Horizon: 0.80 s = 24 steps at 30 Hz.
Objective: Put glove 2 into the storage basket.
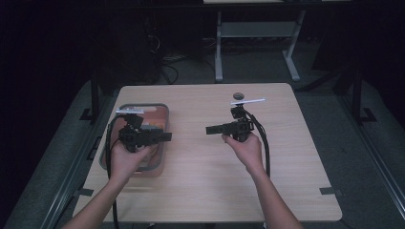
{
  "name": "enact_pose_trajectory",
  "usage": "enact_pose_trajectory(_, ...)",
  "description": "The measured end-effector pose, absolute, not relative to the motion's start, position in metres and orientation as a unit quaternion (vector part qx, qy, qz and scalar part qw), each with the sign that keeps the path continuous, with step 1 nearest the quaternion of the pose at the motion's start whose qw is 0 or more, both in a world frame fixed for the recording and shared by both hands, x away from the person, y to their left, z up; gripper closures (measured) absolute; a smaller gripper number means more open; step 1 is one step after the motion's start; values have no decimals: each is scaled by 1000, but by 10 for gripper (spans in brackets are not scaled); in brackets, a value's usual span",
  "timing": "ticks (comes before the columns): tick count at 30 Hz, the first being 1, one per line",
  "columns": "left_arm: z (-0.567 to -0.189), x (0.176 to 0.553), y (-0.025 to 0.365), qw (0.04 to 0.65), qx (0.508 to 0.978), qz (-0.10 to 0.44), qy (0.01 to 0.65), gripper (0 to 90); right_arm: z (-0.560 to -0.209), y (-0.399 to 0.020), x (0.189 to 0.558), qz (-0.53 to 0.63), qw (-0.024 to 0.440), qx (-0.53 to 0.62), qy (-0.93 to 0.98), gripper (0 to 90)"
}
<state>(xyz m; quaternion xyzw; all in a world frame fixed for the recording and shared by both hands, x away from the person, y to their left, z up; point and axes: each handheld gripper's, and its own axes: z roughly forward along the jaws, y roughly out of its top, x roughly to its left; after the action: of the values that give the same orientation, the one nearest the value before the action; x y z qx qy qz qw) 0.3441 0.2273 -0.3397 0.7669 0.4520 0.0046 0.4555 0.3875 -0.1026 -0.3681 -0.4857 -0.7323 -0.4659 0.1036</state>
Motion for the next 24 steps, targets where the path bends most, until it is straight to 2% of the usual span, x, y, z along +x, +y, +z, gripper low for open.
enact_pose_trajectory(24, -349, 334, 162, 456, 795, -25, 399, 382, -383, -167, 370, -463, 78, -531, -705, 470)
